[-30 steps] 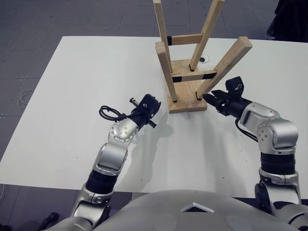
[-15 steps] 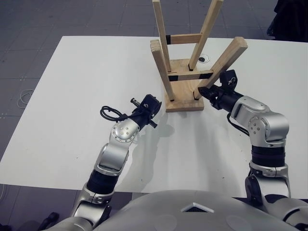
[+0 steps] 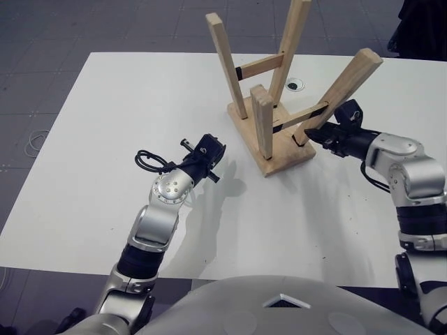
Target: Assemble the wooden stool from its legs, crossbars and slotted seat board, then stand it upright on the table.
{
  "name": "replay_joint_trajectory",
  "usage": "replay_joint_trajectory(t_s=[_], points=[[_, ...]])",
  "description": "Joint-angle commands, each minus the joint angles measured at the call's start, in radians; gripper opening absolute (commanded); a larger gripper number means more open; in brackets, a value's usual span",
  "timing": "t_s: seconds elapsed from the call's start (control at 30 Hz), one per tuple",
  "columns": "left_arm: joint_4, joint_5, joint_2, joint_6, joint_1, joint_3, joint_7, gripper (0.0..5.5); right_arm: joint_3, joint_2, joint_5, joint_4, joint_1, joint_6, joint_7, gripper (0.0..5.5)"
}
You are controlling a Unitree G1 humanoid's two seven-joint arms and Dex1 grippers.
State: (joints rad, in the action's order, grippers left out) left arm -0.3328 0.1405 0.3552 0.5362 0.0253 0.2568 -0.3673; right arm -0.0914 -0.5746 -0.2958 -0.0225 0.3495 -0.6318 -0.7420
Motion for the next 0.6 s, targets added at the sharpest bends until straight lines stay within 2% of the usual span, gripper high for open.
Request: replay_joint_trajectory(t_s=[0.03,0.17,0.27,0.4,0.6], points=[[0.027,-0.007,0.032,-0.028,0.01,-0.032,-0.018,1.36,-0.034,-0.02,-0.001,-0.032,0.025,0.101,-0.134,1.24],[0.053,-0.017,0.054,-0.051,0.013,-0.06,-0.031,1.36,-0.063,-0.028,0.002,-0.014,-0.022,0.196,-0.232,1.24],[0.069,-0.023,0.075,-0.068,0.002,-0.08,-0.042,1.36,-0.087,-0.045,0.056,-0.111,-0.01,0.334,-0.296,1.24],[0.053,-0.028,0.11,-0.073,-0.03,-0.097,-0.07,1.36,-0.081,-0.017,0.106,-0.279,0.073,0.445,-0.259,1.24],[0.049,-0.029,0.136,-0.087,-0.084,-0.112,-0.086,1.36,-0.062,-0.006,0.076,-0.259,0.061,0.406,-0.234,1.24]])
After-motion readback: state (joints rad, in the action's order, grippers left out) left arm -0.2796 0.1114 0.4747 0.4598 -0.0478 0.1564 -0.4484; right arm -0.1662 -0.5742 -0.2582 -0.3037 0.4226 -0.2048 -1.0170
